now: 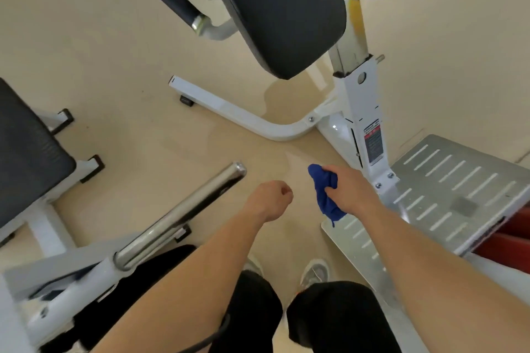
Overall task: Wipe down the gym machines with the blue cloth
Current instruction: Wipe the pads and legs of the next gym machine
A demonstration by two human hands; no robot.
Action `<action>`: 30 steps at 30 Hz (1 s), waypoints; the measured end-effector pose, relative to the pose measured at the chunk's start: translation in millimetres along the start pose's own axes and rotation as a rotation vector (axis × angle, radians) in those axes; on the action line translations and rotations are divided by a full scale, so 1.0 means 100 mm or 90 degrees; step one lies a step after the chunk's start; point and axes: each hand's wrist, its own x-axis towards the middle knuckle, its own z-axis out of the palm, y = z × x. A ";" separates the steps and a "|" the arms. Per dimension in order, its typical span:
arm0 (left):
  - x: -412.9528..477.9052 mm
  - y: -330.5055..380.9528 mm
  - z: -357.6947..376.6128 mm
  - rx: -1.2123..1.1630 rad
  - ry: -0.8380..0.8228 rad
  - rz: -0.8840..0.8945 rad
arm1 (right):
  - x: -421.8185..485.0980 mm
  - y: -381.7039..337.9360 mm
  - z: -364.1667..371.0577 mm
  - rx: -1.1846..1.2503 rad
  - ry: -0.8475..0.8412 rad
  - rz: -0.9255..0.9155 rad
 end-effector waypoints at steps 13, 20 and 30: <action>2.69 -0.36 0.52 -0.313 0.202 0.164 | 2.45 0.84 0.93 0.151 0.096 -0.179; 3.41 -0.70 0.35 -0.338 0.323 0.200 | 3.18 0.92 1.01 0.125 0.105 -0.242; 3.94 -0.98 0.19 0.065 0.544 0.196 | 3.65 0.87 1.48 -0.446 0.375 -0.279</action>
